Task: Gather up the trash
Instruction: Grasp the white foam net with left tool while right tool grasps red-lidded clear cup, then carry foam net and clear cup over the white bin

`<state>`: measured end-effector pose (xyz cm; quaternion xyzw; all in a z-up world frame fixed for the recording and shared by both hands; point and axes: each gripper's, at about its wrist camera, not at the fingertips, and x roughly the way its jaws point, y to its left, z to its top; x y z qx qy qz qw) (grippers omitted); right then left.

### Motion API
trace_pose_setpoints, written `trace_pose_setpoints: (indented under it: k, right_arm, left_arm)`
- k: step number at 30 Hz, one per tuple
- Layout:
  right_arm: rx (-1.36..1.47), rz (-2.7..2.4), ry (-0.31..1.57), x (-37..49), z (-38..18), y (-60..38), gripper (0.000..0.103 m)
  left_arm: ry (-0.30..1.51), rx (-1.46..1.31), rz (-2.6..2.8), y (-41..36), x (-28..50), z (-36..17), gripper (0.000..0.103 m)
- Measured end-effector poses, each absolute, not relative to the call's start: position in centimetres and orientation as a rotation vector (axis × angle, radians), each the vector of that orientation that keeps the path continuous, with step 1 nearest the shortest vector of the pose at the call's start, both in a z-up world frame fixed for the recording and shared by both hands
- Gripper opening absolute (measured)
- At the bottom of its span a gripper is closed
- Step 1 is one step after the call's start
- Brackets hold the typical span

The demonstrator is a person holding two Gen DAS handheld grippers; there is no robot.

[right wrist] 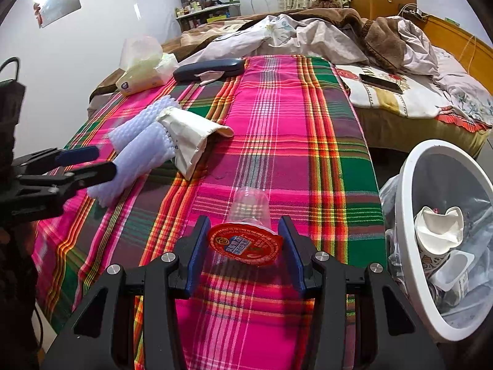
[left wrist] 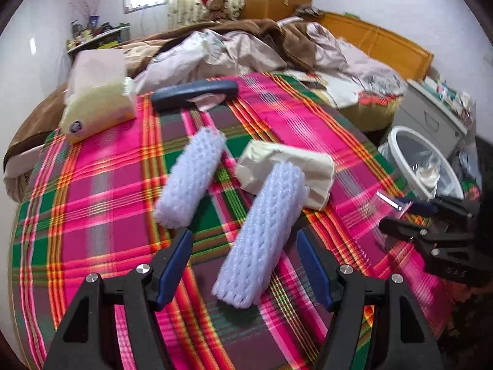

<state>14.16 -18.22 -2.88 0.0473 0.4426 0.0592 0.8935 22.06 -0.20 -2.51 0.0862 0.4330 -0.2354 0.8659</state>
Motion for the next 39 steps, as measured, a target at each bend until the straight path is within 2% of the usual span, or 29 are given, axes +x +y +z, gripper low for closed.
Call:
trace_pose_setpoints:
  k: [6,14,17,30,39]
  right_arm:
    - [0.102,0.124,0.915,14.5,-2.9,-18.3,0.047]
    - [0.115,0.128,0.905,14.5,-3.0,-18.6,0.047]
    - [0.118,0.128,0.900,14.4,-3.0,-18.8,0.047]
    - [0.122,0.129,0.860,13.6,-1.9,-19.0,0.047]
    - [0.130,0.124,0.857,13.4,-2.0,-19.4,0.047]
  left_arm:
    - [0.946,0.176,-0.493,-1.0,22.2,-4.0,0.071]
    - [0.959,0.143,-0.488,-1.2,22.0,-4.3,0.044]
    - [0.948,0.109,-0.482,-1.0,21.8,-4.0,0.039]
    - [0.913,0.068,-0.467,-0.9,20.0,-2.8,0.037]
    - [0.957,0.052,-0.435,-1.4,21.1,-4.3,0.037]
